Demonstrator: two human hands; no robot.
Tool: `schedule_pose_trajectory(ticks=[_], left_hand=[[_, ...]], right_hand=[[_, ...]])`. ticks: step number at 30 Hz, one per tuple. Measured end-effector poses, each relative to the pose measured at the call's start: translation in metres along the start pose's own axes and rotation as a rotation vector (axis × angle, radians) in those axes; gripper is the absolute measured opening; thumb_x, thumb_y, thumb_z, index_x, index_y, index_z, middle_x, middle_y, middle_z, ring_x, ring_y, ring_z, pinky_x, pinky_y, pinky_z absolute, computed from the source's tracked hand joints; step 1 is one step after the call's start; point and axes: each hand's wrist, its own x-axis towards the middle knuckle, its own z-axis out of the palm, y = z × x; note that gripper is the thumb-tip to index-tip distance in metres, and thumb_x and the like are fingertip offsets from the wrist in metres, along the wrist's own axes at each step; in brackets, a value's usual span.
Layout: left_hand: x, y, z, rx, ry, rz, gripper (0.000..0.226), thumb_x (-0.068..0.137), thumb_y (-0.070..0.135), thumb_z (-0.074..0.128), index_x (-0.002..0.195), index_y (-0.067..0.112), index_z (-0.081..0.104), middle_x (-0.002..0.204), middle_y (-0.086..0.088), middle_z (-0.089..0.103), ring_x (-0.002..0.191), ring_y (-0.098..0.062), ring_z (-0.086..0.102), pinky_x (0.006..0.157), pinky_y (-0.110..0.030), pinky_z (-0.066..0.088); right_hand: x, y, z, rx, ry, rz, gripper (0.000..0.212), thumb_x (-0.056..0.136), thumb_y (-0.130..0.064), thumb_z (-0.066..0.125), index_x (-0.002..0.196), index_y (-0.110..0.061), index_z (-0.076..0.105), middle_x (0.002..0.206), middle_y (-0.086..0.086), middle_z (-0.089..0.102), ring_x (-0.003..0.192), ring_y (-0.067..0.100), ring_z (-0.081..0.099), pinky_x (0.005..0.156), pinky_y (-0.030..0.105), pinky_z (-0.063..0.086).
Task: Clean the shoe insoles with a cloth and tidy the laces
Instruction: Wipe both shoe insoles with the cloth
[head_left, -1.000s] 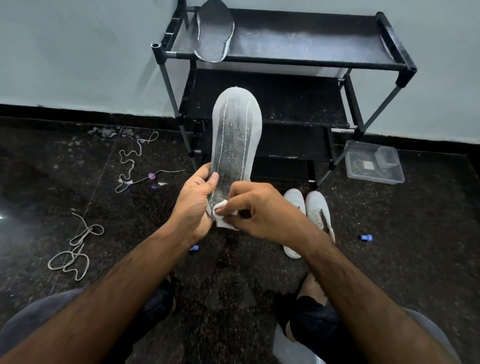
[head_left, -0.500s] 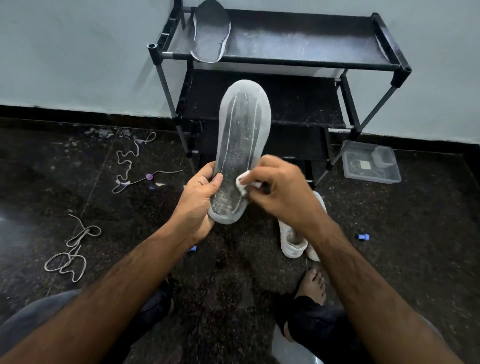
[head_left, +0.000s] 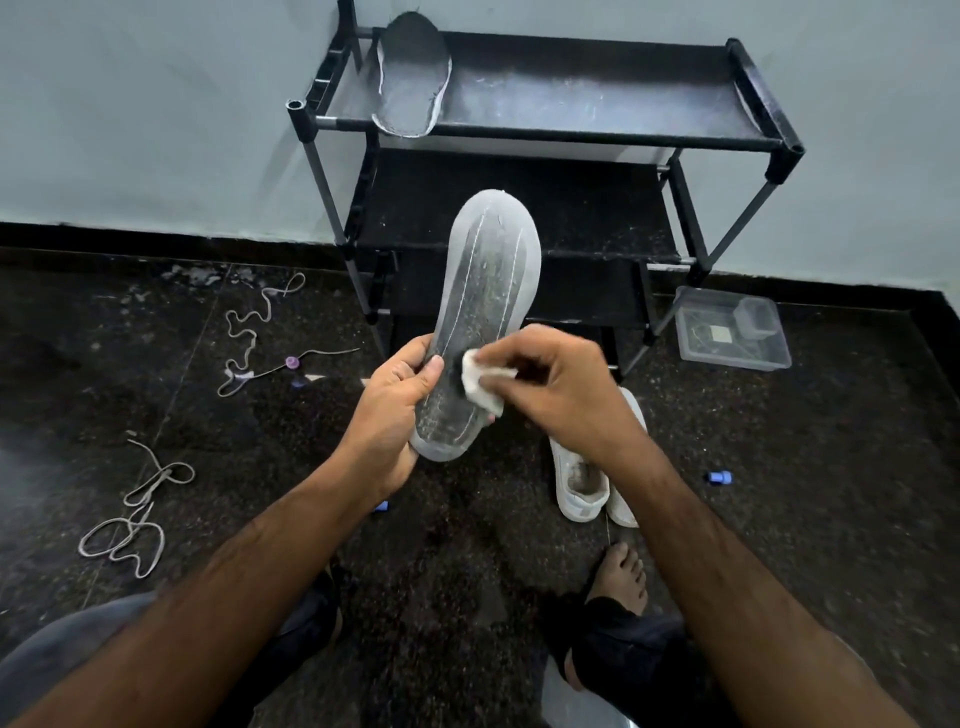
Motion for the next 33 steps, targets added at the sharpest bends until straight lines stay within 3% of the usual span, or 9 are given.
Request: schedule_pose_trajectory(ticks=[3, 6, 10, 14, 16, 22, 25, 29, 33], left_hand=[[-0.003, -0.002, 0.000, 0.141, 0.001, 0.024, 0.034, 0.107, 0.010, 0.038, 0.135, 0.014, 0.056, 0.128, -0.013, 0.067, 0.114, -0.036, 0.067, 0.090, -0.062, 0.054], [-0.005, -0.004, 0.004, 0.259, 0.002, 0.009, 0.034, 0.103, 0.022, 0.050, 0.137, 0.023, 0.057, 0.131, -0.008, 0.066, 0.122, -0.030, 0.063, 0.095, -0.060, 0.053], [-0.005, -0.004, 0.009, 0.214, -0.018, -0.029, 0.043, 0.098, 0.047, 0.051, 0.133, 0.024, 0.057, 0.133, -0.001, 0.065, 0.122, -0.023, 0.062, 0.094, -0.054, 0.056], [-0.003, -0.008, 0.009, 0.196, 0.025, 0.030, 0.032, 0.103, 0.030, 0.048, 0.131, 0.016, 0.054, 0.105, -0.006, 0.068, 0.087, -0.013, 0.067, 0.065, -0.029, 0.056], [-0.004, -0.005, 0.008, 0.164, 0.037, 0.028, 0.031, 0.101, 0.015, 0.051, 0.132, 0.016, 0.054, 0.107, -0.009, 0.066, 0.084, -0.010, 0.068, 0.064, -0.022, 0.055], [0.000, 0.019, -0.010, 0.321, 0.132, 0.242, 0.048, 0.095, -0.007, 0.055, 0.130, 0.026, 0.060, 0.138, -0.004, 0.060, 0.130, -0.016, 0.056, 0.109, -0.040, 0.045], [0.002, 0.046, -0.023, 0.347, 0.208, 0.300, 0.057, 0.093, -0.012, 0.052, 0.134, 0.026, 0.058, 0.141, -0.004, 0.059, 0.132, -0.019, 0.055, 0.112, -0.045, 0.042], [0.023, 0.112, -0.042, 0.426, 0.254, 0.388, 0.062, 0.091, -0.017, 0.049, 0.132, 0.028, 0.058, 0.139, -0.012, 0.059, 0.123, -0.027, 0.061, 0.104, -0.045, 0.048], [0.063, 0.184, -0.061, 0.594, 0.302, 0.412, 0.061, 0.084, -0.007, 0.055, 0.131, 0.031, 0.059, 0.134, -0.017, 0.061, 0.117, -0.033, 0.064, 0.101, -0.054, 0.051]], right_hand=[[0.001, 0.004, 0.002, 0.243, 0.197, 0.211, 0.018, 0.091, -0.010, 0.075, 0.108, -0.015, 0.077, 0.098, 0.001, 0.077, 0.093, 0.013, 0.073, 0.088, 0.038, 0.060], [-0.001, 0.000, 0.011, 0.635, 0.240, 0.386, 0.020, 0.092, -0.001, 0.070, 0.112, 0.001, 0.072, 0.106, 0.018, 0.075, 0.094, 0.022, 0.072, 0.089, 0.037, 0.061], [0.000, -0.005, 0.017, 0.988, 0.269, 0.580, 0.016, 0.090, 0.006, 0.066, 0.103, -0.003, 0.070, 0.093, 0.012, 0.075, 0.085, 0.021, 0.073, 0.079, 0.033, 0.062], [0.001, -0.010, 0.022, 0.953, 0.219, 0.553, 0.018, 0.089, 0.005, 0.069, 0.107, 0.000, 0.069, 0.095, 0.016, 0.074, 0.086, 0.025, 0.072, 0.084, 0.039, 0.061], [0.004, -0.012, 0.021, 0.853, 0.205, 0.492, 0.021, 0.089, 0.004, 0.070, 0.109, 0.000, 0.069, 0.099, 0.018, 0.074, 0.088, 0.025, 0.073, 0.086, 0.039, 0.061], [0.020, -0.011, 0.008, 0.725, 0.278, 0.457, 0.018, 0.090, -0.004, 0.073, 0.108, -0.008, 0.072, 0.105, 0.016, 0.076, 0.096, 0.026, 0.074, 0.092, 0.041, 0.060], [0.029, -0.001, 0.003, 0.783, 0.346, 0.509, 0.019, 0.091, -0.003, 0.071, 0.110, -0.007, 0.072, 0.113, 0.023, 0.072, 0.105, 0.037, 0.071, 0.099, 0.049, 0.057], [0.051, -0.001, -0.001, 0.923, 0.382, 0.545, 0.018, 0.095, 0.000, 0.065, 0.111, -0.006, 0.068, 0.106, 0.015, 0.072, 0.099, 0.026, 0.070, 0.087, 0.037, 0.060], [0.108, -0.029, -0.022, 0.874, 0.363, 0.401, 0.026, 0.095, 0.004, 0.062, 0.121, -0.001, 0.061, 0.102, 0.018, 0.068, 0.092, 0.029, 0.070, 0.080, 0.035, 0.061]])
